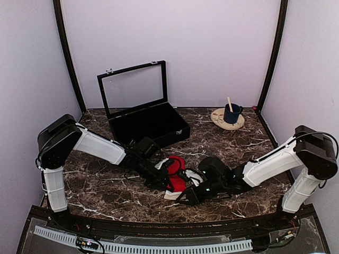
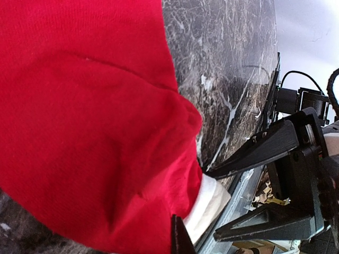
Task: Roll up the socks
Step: Pick up the sock from the center of the board.
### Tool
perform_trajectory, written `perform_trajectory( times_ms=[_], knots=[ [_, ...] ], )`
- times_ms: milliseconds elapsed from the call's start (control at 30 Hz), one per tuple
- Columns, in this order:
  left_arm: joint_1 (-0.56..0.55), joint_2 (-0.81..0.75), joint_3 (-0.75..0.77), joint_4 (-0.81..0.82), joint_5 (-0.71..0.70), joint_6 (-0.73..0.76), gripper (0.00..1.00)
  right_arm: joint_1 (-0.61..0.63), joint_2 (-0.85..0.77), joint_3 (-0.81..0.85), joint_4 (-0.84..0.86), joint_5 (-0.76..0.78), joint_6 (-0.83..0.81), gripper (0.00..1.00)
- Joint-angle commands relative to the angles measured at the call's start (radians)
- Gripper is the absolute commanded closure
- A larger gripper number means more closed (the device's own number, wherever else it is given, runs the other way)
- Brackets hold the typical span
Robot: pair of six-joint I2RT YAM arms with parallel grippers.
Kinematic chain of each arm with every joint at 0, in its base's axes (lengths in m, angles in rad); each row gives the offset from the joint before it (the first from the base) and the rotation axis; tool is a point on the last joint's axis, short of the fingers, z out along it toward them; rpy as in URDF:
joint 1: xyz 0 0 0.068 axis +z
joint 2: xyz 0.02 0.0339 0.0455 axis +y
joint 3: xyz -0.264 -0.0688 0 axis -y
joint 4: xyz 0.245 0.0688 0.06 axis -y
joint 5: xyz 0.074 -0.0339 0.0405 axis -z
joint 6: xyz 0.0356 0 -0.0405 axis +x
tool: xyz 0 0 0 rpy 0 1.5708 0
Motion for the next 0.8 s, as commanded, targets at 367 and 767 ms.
perform_trajectory(
  times_ms=[367, 767],
  knots=[
    [-0.001, 0.008, -0.022, 0.031, 0.003, -0.034, 1.0, 0.01, 0.022, -0.006, 0.03, -0.101, 0.034, 0.64],
    [-0.001, 0.008, -0.046, 0.097, -0.036, -0.08, 1.0, 0.008, 0.034, 0.031, 0.007, -0.174, 0.081, 0.95]
  ],
)
